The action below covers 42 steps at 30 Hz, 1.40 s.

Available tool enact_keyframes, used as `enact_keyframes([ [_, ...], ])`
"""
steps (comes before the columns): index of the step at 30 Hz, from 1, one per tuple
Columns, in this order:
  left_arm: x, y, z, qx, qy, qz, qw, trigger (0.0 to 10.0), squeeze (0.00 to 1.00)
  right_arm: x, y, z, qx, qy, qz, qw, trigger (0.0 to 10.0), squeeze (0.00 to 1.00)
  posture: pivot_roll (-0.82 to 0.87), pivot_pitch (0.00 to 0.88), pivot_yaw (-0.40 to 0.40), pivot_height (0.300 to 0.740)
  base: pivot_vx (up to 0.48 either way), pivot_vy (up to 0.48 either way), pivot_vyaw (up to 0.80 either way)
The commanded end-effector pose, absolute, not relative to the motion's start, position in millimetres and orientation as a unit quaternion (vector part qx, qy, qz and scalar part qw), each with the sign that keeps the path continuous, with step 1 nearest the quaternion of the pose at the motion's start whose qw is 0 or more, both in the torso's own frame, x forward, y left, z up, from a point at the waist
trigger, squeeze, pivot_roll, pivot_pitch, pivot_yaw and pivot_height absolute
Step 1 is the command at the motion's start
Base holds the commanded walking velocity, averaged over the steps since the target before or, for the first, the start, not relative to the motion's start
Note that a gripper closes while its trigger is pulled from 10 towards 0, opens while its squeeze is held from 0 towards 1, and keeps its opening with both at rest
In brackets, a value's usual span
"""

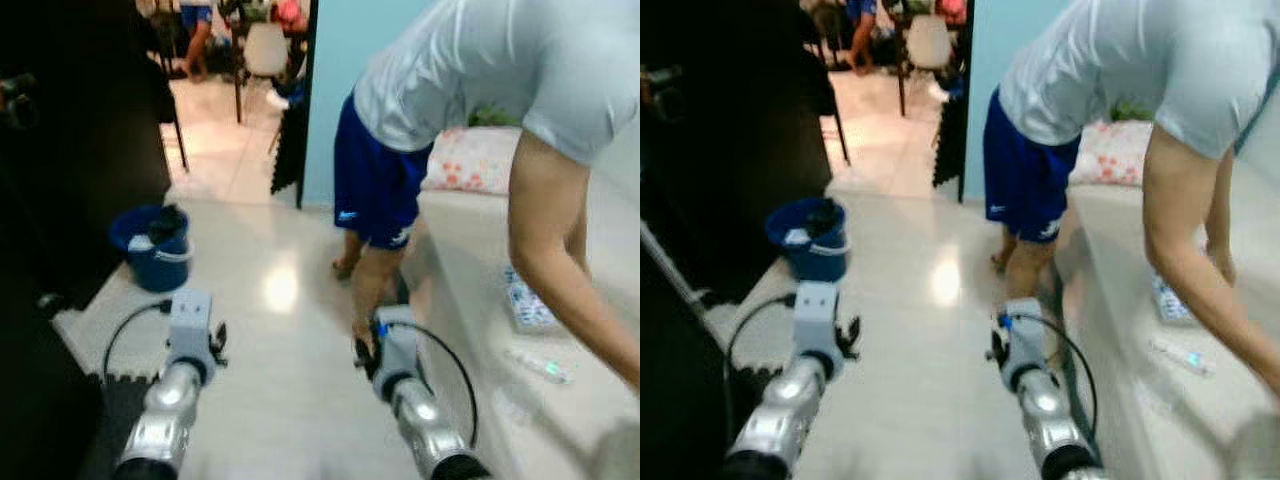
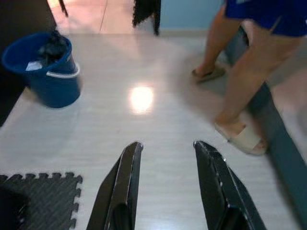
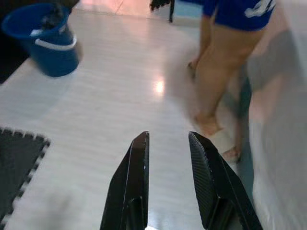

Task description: Clean up the room

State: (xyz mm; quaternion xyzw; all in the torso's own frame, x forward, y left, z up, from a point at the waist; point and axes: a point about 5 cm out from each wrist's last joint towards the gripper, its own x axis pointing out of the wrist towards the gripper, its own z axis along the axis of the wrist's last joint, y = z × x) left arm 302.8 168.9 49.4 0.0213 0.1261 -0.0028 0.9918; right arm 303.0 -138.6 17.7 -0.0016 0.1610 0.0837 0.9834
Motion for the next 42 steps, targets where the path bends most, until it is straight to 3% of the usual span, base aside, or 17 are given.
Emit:
enact_keyframes([
  [1,300.4,178.3,46.2,0.034,0.128,0.008,0.991,10.0,0.00,300.9,-128.2,14.7,-0.001,0.166,0.099,0.981,10.0,0.00,0.10,0.000,-0.072,0.740,0.409,0.000,0.00],
  [23,302.1,184.4,41.5,0.043,0.126,0.006,0.991,10.0,0.00,290.7,-130.0,-0.1,-0.009,0.202,0.096,0.975,10.0,0.00,0.11,0.000,-0.075,0.740,0.400,0.000,0.00],
  [42,296.1,183.6,33.6,0.085,0.128,0.006,0.988,10.0,0.00,283.6,-130.6,-10.1,-0.018,0.231,0.101,0.967,10.0,0.00,0.12,0.000,-0.067,0.740,0.000,0.000,0.00],
])
